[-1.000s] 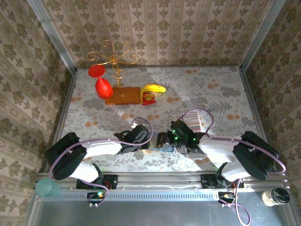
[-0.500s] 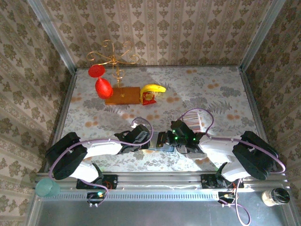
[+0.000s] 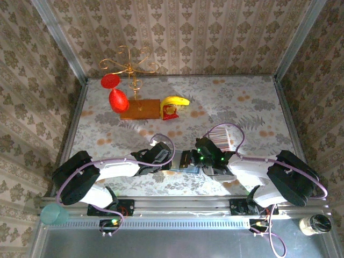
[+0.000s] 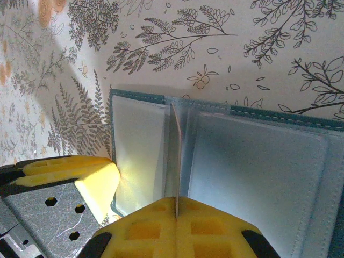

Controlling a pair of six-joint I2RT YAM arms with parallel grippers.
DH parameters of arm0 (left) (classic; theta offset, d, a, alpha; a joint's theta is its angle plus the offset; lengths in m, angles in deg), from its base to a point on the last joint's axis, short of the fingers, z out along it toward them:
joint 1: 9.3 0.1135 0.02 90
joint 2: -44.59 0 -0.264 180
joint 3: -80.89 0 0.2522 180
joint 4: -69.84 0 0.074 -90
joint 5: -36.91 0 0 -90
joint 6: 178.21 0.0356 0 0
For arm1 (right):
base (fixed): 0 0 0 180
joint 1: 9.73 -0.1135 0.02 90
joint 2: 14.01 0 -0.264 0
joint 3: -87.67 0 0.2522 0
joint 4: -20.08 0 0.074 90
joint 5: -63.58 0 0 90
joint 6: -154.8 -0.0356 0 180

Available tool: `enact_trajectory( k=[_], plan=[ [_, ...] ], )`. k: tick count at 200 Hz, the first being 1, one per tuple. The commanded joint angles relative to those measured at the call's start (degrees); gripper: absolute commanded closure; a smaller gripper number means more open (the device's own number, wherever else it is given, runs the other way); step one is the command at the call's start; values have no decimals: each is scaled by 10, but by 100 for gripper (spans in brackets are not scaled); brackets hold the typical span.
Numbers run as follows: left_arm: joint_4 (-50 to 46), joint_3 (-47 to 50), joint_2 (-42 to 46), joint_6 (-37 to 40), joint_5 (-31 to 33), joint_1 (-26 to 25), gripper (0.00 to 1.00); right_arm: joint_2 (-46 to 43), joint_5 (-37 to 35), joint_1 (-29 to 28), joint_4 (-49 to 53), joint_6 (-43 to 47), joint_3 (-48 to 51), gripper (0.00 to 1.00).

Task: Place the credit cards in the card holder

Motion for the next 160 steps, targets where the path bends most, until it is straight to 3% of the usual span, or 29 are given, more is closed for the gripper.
enact_trajectory(
  k=[1, 160],
  plan=[
    [-33, 28, -40, -10, -37, -12, 80, 6, -22, -2, 24, 9, -2, 100],
    [-38, 29, -27, -14, -30, -13, 79, 5, 14, -16, -29, -55, 27, 100]
  ],
)
